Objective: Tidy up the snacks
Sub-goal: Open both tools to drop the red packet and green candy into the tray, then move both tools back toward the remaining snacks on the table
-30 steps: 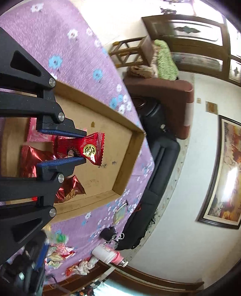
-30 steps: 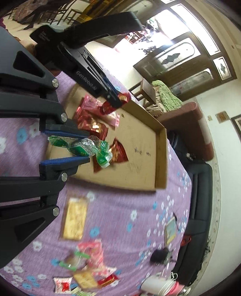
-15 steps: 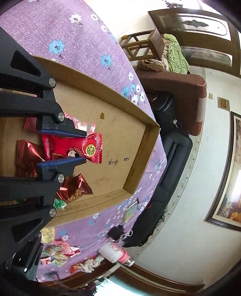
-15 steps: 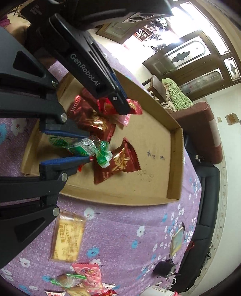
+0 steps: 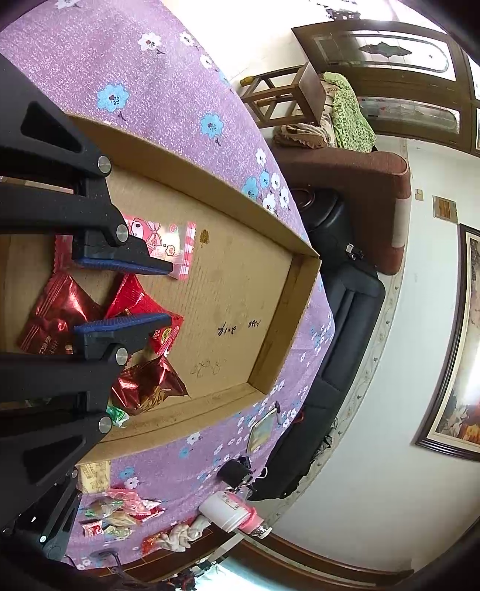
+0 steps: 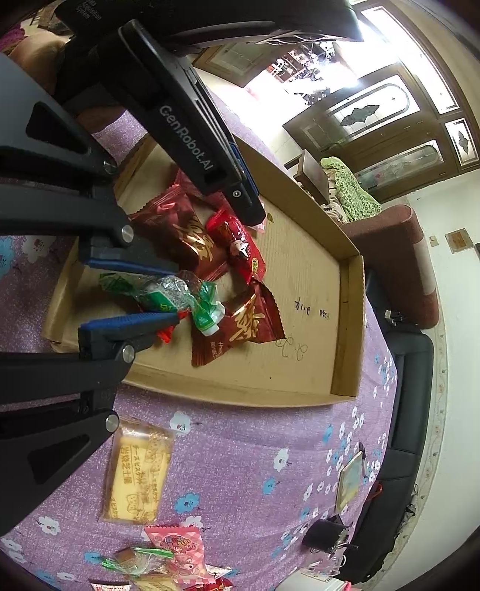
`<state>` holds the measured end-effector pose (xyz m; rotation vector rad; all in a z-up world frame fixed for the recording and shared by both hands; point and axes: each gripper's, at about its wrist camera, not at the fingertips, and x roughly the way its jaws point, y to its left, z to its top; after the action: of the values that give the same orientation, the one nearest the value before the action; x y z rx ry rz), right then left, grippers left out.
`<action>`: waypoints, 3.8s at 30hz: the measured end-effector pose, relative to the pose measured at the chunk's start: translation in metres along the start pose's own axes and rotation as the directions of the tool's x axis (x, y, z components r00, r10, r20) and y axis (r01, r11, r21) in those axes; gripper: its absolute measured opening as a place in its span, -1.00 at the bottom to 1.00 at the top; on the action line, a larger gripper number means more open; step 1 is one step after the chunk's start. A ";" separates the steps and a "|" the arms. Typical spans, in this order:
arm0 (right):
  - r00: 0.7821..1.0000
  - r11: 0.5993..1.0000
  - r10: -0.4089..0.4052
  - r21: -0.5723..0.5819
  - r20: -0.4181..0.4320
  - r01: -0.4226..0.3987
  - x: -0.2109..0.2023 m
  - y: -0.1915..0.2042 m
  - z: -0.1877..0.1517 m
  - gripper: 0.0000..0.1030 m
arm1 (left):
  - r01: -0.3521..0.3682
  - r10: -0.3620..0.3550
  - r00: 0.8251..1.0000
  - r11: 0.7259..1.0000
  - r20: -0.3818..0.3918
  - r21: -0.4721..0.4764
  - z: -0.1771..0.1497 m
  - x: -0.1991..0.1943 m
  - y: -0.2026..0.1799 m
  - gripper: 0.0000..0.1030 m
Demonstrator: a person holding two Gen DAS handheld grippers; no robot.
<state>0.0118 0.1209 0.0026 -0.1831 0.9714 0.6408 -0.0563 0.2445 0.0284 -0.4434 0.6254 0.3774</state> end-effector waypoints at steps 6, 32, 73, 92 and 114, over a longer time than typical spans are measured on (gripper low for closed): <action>1.000 1.000 0.001 -0.002 0.013 -0.001 -0.006 0.000 0.001 -0.59 | 0.009 -0.009 1.000 1.000 0.012 -0.009 0.000 -0.003 0.004 -0.57; 0.985 0.995 -0.035 0.101 0.168 0.018 -0.080 -0.042 0.003 0.34 | 0.020 -0.020 0.999 1.000 0.038 0.000 0.002 -0.009 0.002 -0.56; 0.971 0.824 -0.221 0.550 0.089 0.138 -0.153 -0.289 -0.069 0.31 | 0.360 -0.268 0.915 0.880 -0.303 0.311 -0.025 -0.008 -0.161 0.16; 0.979 0.810 -0.177 0.580 0.102 0.086 -0.153 -0.298 -0.073 0.31 | 0.462 -0.232 0.803 0.824 -0.549 0.327 -0.054 0.026 -0.201 0.48; 0.974 0.812 0.225 0.551 0.007 -0.192 -0.105 -0.286 -0.074 0.31 | 0.463 -0.199 0.814 0.789 -0.546 0.403 -0.068 0.026 -0.208 0.48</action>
<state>0.0837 -0.1841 0.0086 0.4273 1.2067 0.5316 0.0278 0.0409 0.0212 -0.1081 1.0763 -0.2789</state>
